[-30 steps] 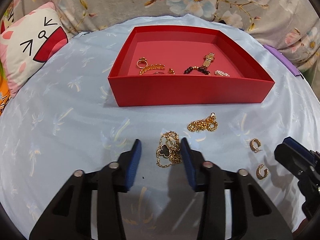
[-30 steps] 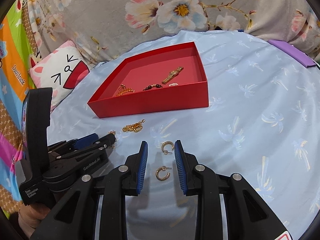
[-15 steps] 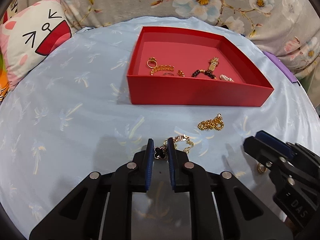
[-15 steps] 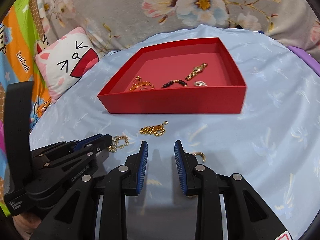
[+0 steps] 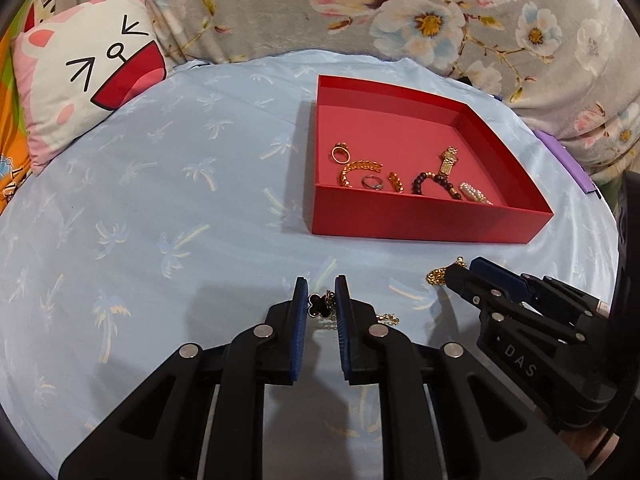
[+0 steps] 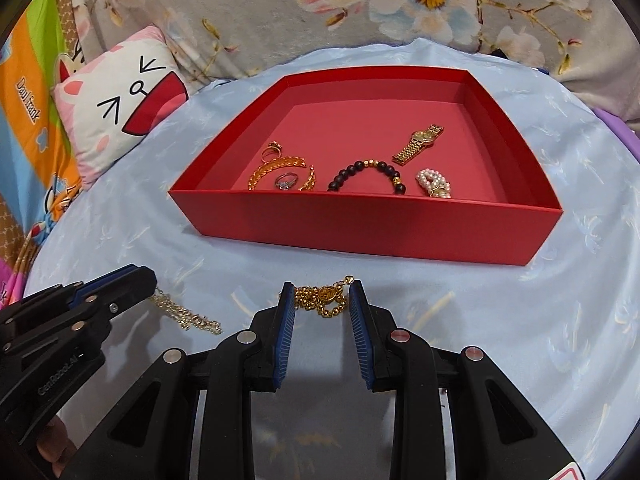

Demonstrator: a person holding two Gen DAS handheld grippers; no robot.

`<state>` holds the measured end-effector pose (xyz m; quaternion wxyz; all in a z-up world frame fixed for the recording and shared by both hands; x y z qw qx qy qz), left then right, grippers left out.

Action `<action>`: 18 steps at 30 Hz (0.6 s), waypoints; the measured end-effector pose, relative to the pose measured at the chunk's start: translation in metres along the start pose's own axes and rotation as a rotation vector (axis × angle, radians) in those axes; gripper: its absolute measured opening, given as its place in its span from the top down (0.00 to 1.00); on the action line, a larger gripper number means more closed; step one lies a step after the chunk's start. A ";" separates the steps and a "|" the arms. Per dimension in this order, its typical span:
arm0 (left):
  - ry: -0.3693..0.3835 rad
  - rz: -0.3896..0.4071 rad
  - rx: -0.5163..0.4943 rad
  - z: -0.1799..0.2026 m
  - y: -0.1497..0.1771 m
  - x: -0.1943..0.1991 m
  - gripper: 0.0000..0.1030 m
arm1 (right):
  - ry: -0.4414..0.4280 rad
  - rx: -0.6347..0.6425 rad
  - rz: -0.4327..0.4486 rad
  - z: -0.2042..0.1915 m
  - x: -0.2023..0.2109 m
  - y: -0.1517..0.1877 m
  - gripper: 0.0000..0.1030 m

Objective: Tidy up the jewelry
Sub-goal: 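Carry the necklace with the left tool while the right tool carries the chain into the box, releasing both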

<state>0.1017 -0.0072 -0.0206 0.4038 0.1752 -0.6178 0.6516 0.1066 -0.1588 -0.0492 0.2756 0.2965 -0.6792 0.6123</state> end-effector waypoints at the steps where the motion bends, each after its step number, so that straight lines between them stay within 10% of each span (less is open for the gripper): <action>1: 0.000 -0.001 0.002 -0.001 0.000 -0.001 0.87 | -0.002 0.002 -0.009 0.000 -0.002 0.000 0.73; 18: 0.014 0.000 0.017 -0.007 -0.002 0.000 0.87 | 0.007 -0.009 0.000 0.002 0.001 -0.001 0.88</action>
Point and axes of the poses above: each gripper's, at about its wrist camera, not at the fingertips, and x roughly against the way its jaws point, z to its right, y to its underside, the point moved 3 cm from there along -x, roughly the way its jaws point, and after that the axes turned 6 degrees about y, right-handed, at the moved point
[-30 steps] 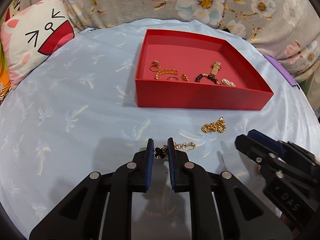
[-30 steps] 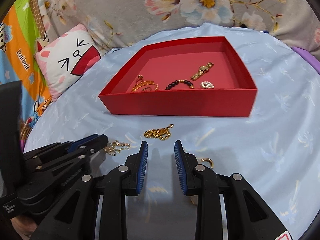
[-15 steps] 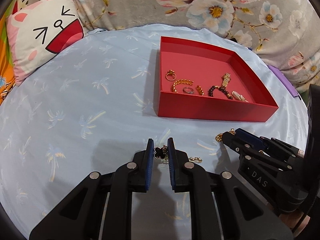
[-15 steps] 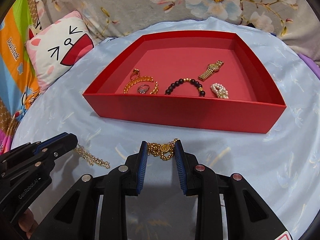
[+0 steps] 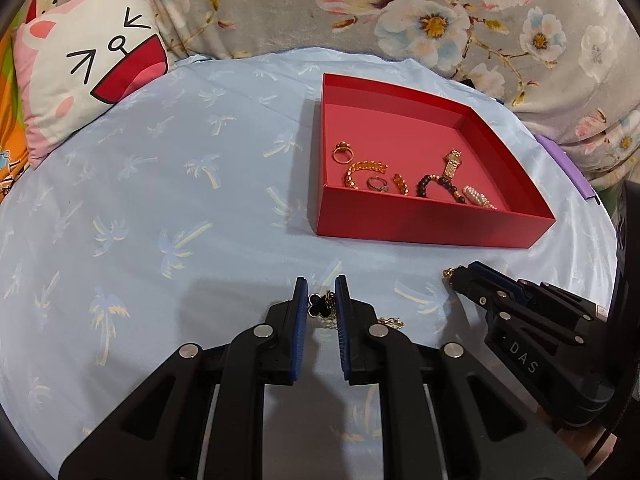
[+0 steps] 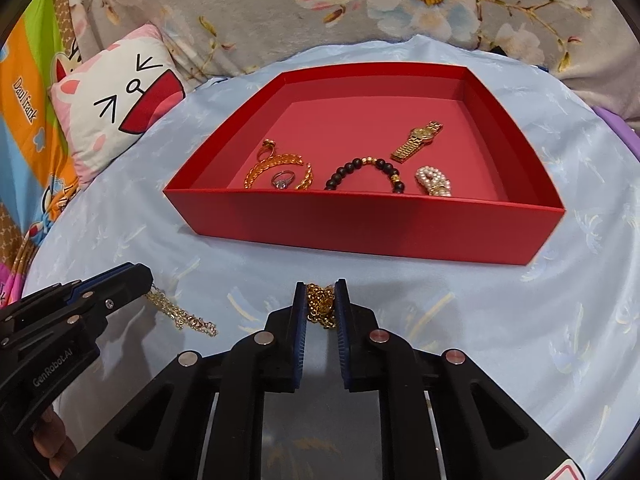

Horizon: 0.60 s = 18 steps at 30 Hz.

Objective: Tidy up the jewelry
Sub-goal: 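Carry the necklace with the left tool while the right tool carries the chain into the box, releasing both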

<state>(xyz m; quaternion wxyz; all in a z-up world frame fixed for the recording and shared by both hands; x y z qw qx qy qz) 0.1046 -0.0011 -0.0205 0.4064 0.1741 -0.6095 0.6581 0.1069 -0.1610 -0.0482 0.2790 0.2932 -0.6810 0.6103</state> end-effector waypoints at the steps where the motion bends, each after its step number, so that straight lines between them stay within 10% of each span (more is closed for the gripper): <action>1: 0.001 0.004 -0.001 0.001 -0.001 0.002 0.87 | -0.005 -0.008 0.007 0.002 0.004 0.000 0.88; 18: 0.030 0.111 -0.060 0.034 -0.040 0.045 0.87 | 0.001 -0.086 0.198 0.046 0.093 -0.024 0.88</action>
Point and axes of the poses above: each gripper's, at about its wrist camera, not at the fingertips, and x roughly against the way its jaws point, z to its right, y to its underside, the point moved 3 cm from there along -x, roughly the way its jaws point, and after that the axes turned 6 degrees about y, right-handed, at the moved point
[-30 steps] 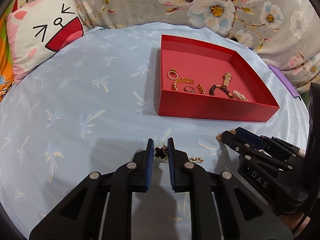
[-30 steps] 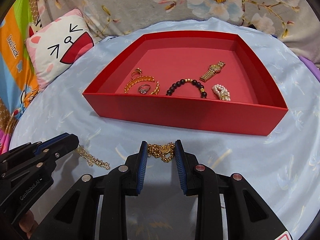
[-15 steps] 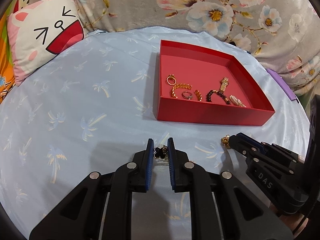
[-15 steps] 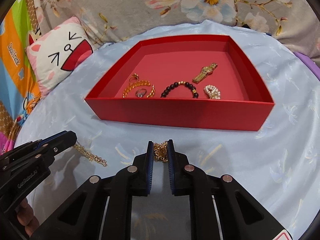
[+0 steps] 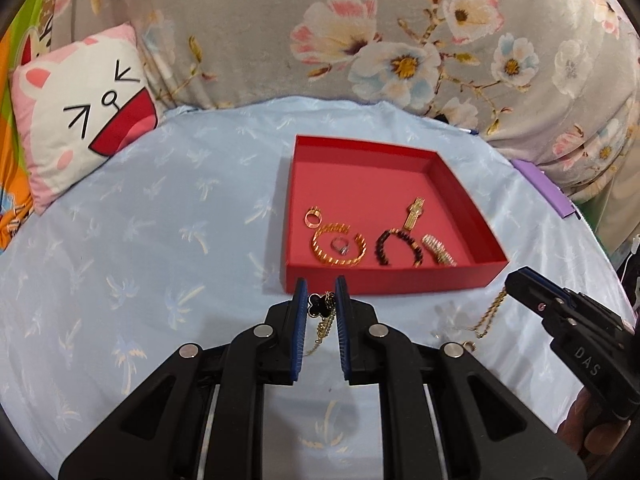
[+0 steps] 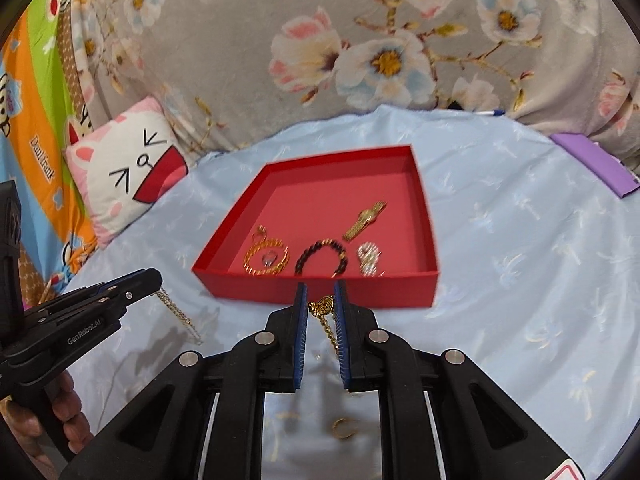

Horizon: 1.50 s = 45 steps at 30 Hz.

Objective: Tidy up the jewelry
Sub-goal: 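Carry the necklace with the left tool while the right tool carries the chain into the box, releasing both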

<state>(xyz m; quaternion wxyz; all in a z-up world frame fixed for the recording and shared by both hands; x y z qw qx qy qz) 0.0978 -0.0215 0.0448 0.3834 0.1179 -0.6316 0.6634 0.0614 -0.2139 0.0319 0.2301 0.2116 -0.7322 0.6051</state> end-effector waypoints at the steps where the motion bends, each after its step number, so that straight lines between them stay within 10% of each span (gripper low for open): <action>1: 0.006 0.010 -0.007 0.004 -0.006 0.001 0.87 | 0.004 -0.006 0.017 0.005 0.004 -0.006 0.88; 23: 0.035 0.102 -0.040 0.025 -0.123 -0.060 0.87 | 0.045 0.013 0.152 0.030 -0.040 -0.114 0.88; 45: -0.018 0.013 -0.025 0.019 -0.127 -0.148 0.84 | 0.102 0.017 0.069 0.048 -0.115 -0.101 0.85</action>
Point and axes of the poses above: each gripper's, at about its wrist camera, not at the fingertips, and x roughly against the way its jaws point, z to its right, y to its underside, the point moved 3 cm from there along -x, roughly the way its jaws point, and after that the axes turned 6 degrees about y, right-handed, at the moved point
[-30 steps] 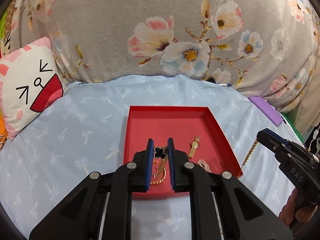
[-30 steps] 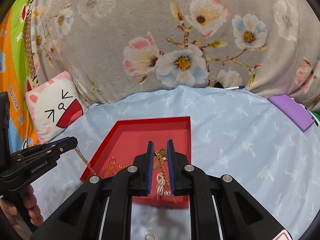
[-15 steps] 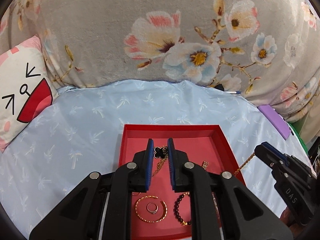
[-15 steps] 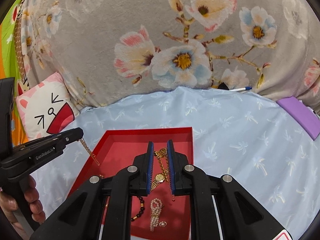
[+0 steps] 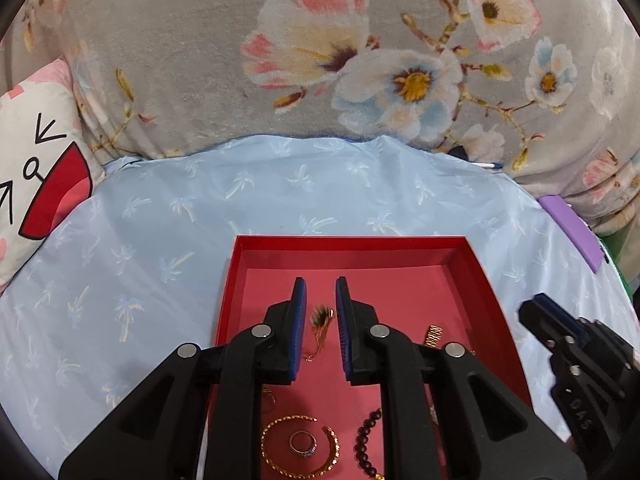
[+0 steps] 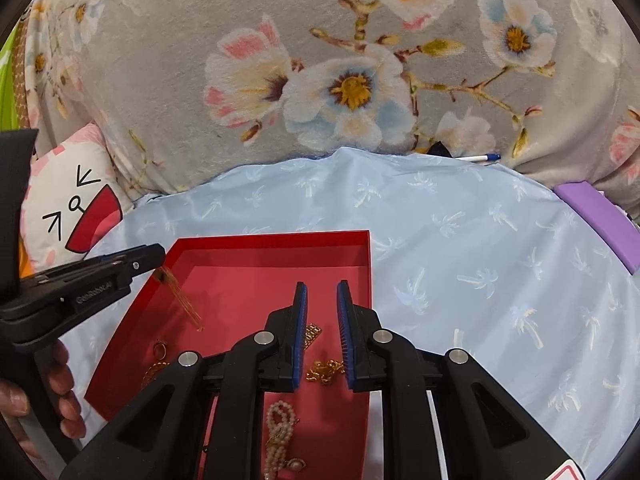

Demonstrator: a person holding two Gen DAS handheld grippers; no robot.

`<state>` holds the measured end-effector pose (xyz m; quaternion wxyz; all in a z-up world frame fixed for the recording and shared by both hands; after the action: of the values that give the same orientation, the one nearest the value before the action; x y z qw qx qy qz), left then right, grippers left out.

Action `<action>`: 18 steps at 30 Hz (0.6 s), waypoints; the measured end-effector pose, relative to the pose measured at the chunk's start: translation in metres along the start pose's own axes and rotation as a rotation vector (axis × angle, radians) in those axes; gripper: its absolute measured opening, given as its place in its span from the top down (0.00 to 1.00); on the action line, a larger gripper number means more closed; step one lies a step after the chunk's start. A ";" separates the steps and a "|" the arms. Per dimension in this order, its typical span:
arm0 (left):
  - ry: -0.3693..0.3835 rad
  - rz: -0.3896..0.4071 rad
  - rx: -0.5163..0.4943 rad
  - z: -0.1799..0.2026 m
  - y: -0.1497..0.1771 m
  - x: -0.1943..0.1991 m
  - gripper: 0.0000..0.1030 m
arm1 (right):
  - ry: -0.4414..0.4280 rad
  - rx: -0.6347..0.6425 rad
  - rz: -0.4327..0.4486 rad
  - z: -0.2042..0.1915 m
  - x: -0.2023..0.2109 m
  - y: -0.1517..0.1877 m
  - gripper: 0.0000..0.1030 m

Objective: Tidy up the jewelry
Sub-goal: 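Carry the necklace with the left tool while the right tool carries the chain into the box, releasing both, then withdraw the right tool and grasp a gold hoop earring with it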

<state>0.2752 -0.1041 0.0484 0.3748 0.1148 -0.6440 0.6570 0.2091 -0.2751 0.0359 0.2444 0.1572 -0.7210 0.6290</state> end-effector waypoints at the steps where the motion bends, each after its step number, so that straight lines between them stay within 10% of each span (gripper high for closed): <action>1: -0.006 -0.002 0.004 -0.002 0.001 -0.002 0.82 | 0.003 -0.005 0.003 0.001 0.001 0.000 0.85; 18: -0.031 0.024 0.037 -0.018 0.029 0.057 0.67 | -0.044 -0.047 -0.014 0.005 0.061 0.036 0.84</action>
<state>0.2231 -0.0643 0.0601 0.3544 0.1242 -0.6387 0.6716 0.1387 -0.2691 0.0390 0.2365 0.1703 -0.7398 0.6064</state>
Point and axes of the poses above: each gripper's, at about its wrist camera, not at the fingertips, and x roughly against the way its jaws point, z to its right, y to its underside, the point moved 3 cm from there along -x, roughly the way its jaws point, and after that the axes turned 6 degrees about y, right-handed, at the moved point
